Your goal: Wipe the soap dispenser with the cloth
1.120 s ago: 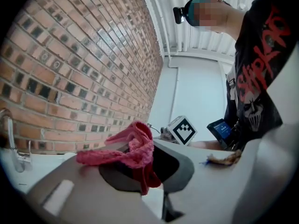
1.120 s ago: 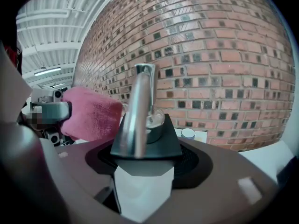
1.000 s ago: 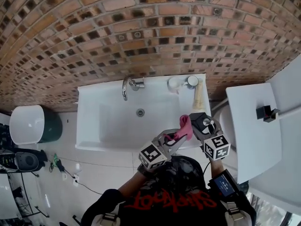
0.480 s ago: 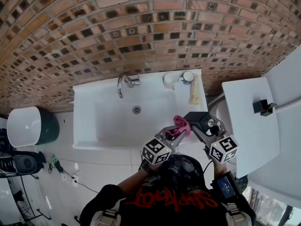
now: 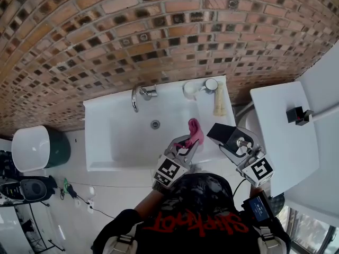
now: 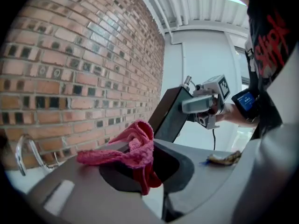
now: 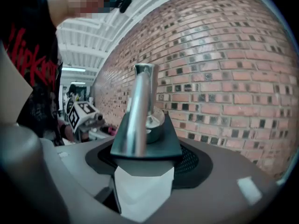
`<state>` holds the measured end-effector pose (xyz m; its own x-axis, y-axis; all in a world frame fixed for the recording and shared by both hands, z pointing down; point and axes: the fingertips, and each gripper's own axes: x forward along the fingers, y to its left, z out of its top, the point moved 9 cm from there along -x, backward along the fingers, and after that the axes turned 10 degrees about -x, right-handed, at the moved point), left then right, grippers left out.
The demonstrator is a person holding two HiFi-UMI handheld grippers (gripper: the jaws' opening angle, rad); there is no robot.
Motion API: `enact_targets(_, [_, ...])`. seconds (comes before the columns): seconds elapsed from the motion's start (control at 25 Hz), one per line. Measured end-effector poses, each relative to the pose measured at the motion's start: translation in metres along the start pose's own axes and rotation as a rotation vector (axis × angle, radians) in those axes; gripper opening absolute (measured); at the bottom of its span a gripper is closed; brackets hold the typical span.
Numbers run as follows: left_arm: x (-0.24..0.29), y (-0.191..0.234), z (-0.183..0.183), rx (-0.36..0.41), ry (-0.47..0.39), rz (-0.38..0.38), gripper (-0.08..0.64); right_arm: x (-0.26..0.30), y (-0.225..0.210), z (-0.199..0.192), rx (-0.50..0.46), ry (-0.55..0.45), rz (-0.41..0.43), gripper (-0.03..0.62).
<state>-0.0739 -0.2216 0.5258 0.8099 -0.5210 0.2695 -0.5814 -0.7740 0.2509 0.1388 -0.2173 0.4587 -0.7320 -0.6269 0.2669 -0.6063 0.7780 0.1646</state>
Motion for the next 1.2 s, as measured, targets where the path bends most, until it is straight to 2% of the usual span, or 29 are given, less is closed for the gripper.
enact_targets(0.12, [-0.019, -0.005, 0.031, 0.085, -0.066, -0.128, 0.043, 0.008, 0.010, -0.002, -0.092, 0.056, 0.022, 0.311])
enact_targets(0.16, [-0.023, -0.007, 0.039, 0.126, -0.063, -0.175, 0.041, 0.010, 0.012, -0.004, -0.124, 0.073, 0.029, 0.311])
enact_targets(0.24, [-0.027, -0.011, 0.044, 0.216, 0.014, -0.232, 0.042, 0.015, 0.018, -0.007, -0.213, 0.108, 0.047, 0.311])
enact_targets(0.32, [-0.025, -0.011, 0.042, 0.240, 0.140, -0.263, 0.043, 0.016, 0.026, -0.003, -0.311, 0.137, 0.065, 0.311])
enact_targets(0.44, [-0.021, -0.004, 0.036, 0.163, 0.257, -0.280, 0.043, 0.014, 0.039, 0.011, -0.378, 0.101, 0.122, 0.311])
enact_targets(0.6, [-0.021, 0.007, 0.025, -0.010, 0.292, -0.314, 0.043, 0.018, 0.053, 0.020, -0.446, 0.098, 0.185, 0.310])
enact_targets(0.68, [-0.023, 0.006, 0.022, -0.011, 0.287, -0.348, 0.043, 0.020, 0.059, 0.021, -0.480, 0.115, 0.205, 0.310])
enact_targets(0.88, [-0.024, -0.007, 0.022, 0.026, 0.287, -0.496, 0.043, 0.024, 0.069, 0.018, -0.530, 0.159, 0.267, 0.310])
enact_targets(1.04, [-0.036, -0.015, 0.036, -0.045, 0.197, -0.655, 0.043, 0.026, 0.076, 0.009, -0.562, 0.207, 0.277, 0.310])
enact_targets(1.2, [-0.047, -0.027, 0.059, -0.122, 0.104, -0.805, 0.043, 0.032, 0.082, -0.002, -0.635, 0.282, 0.276, 0.310])
